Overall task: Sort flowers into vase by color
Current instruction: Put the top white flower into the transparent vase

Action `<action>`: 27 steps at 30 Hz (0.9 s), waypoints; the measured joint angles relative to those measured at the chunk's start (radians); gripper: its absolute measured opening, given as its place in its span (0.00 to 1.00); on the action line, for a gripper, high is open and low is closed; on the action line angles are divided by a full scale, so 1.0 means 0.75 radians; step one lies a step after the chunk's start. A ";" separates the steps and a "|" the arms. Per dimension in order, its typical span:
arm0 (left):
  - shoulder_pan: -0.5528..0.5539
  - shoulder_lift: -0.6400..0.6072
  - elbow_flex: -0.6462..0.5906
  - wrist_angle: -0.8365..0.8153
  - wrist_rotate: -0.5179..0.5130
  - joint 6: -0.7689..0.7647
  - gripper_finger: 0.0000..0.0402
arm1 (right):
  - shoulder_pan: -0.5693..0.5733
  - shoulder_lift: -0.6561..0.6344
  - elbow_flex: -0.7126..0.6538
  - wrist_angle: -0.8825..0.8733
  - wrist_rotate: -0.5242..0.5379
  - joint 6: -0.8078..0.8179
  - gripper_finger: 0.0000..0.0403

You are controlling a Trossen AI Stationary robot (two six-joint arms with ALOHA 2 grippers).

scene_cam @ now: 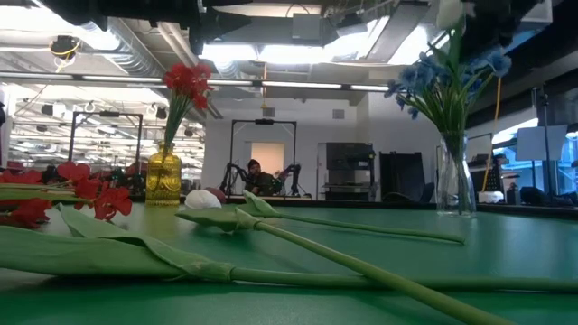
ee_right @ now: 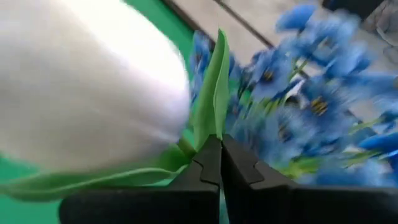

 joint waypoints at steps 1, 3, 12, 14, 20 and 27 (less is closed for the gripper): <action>0.000 0.000 0.000 0.000 0.000 0.000 0.51 | 0.000 0.001 -0.016 0.000 -0.015 0.005 0.00; 0.000 0.000 0.000 0.001 0.000 0.000 0.51 | 0.000 0.001 -0.035 -0.004 -0.032 0.019 0.00; 0.000 0.000 0.000 0.001 0.000 -0.004 0.51 | 0.000 -0.025 -0.021 0.004 -0.121 0.037 0.15; 0.000 0.001 0.000 0.001 0.000 -0.007 0.51 | 0.000 -0.028 -0.005 -0.020 -0.123 0.037 0.23; 0.000 0.000 0.000 -0.012 0.000 -0.009 0.51 | 0.000 -0.028 0.081 -0.114 -0.123 0.039 0.50; 0.000 0.001 0.000 -0.013 0.000 -0.011 0.51 | 0.000 -0.022 0.223 -0.319 -0.124 0.111 0.67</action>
